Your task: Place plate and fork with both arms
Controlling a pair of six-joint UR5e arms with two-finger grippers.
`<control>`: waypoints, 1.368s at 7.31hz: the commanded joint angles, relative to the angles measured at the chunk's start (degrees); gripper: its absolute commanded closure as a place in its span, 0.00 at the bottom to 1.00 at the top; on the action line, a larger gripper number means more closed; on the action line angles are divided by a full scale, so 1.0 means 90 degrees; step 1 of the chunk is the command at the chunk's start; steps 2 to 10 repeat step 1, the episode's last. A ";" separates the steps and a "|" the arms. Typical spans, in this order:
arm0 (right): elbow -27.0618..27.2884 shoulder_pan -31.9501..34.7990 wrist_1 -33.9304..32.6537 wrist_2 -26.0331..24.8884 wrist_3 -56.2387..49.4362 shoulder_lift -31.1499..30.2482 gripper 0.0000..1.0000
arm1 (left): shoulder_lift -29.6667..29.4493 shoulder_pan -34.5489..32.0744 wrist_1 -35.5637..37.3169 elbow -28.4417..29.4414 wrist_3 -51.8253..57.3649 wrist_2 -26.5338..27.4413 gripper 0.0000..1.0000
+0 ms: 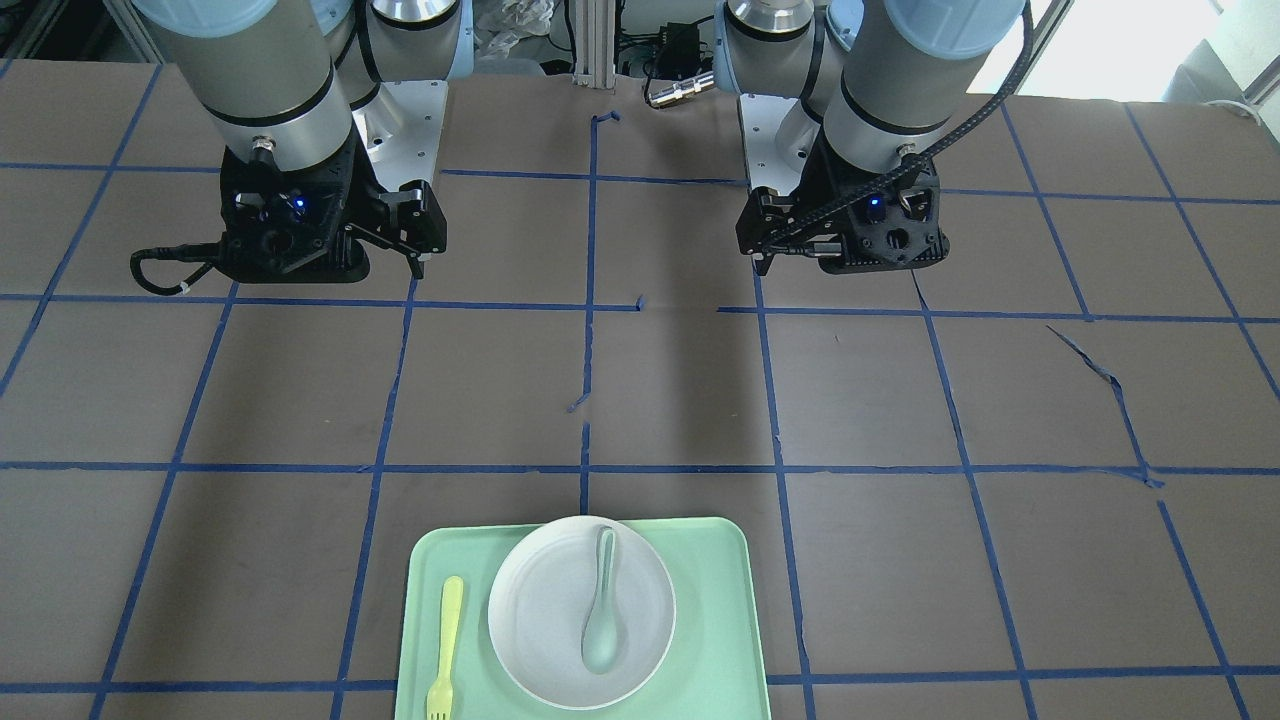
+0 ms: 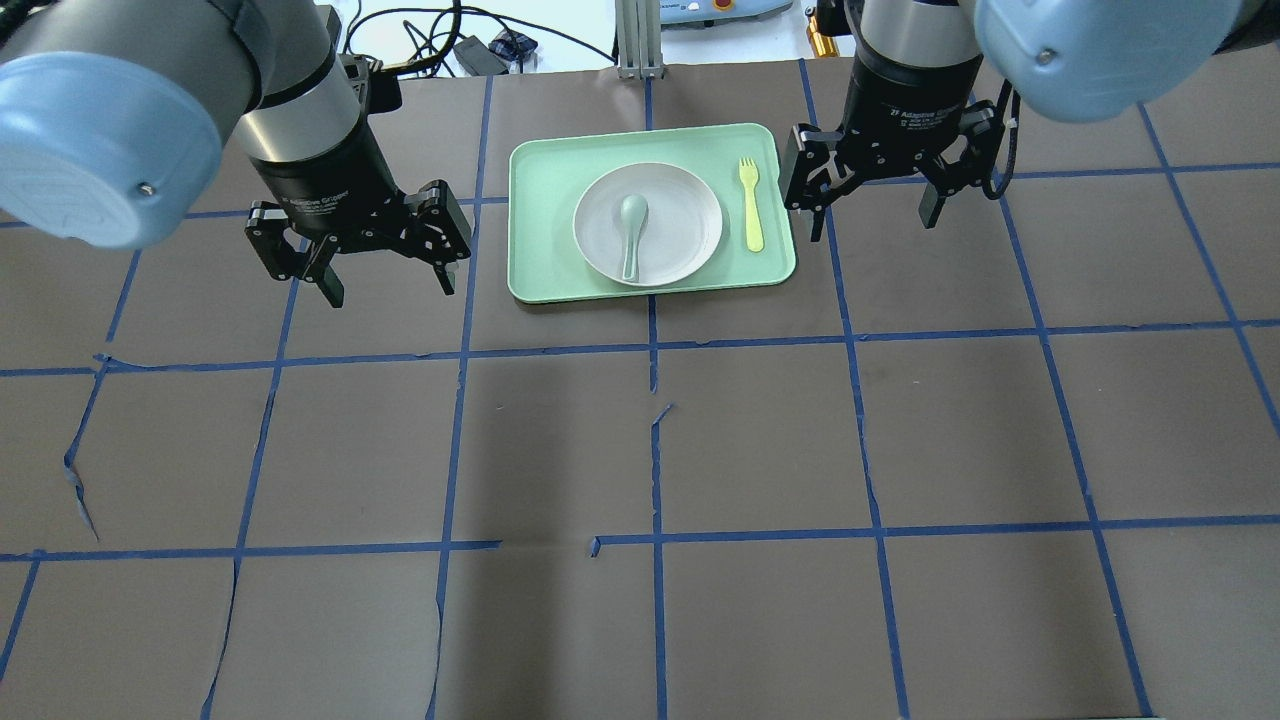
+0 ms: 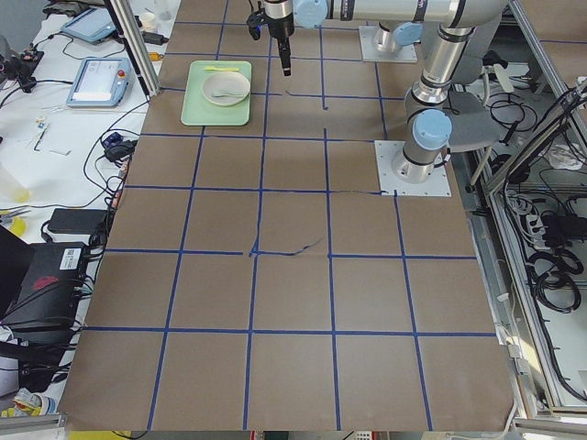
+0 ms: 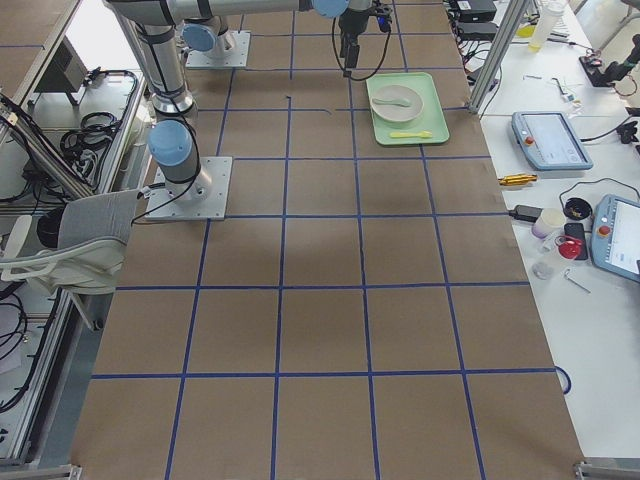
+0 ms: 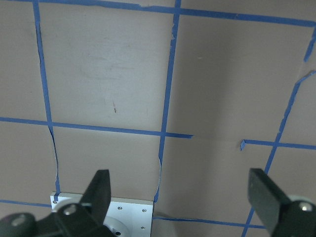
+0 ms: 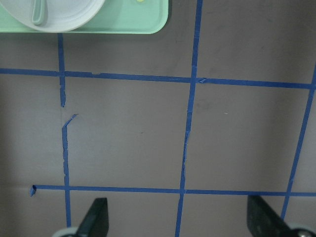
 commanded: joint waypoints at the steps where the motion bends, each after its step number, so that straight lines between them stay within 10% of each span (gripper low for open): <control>1: 0.0045 0.0001 -0.0006 0.0047 0.0000 -0.0005 0.00 | 0.0011 0.0028 0.0019 -0.0034 0.0006 0.0001 0.00; 10: 0.0045 0.0001 -0.0006 0.0047 0.0000 -0.0005 0.00 | 0.0011 0.0028 0.0019 -0.0034 0.0006 0.0001 0.00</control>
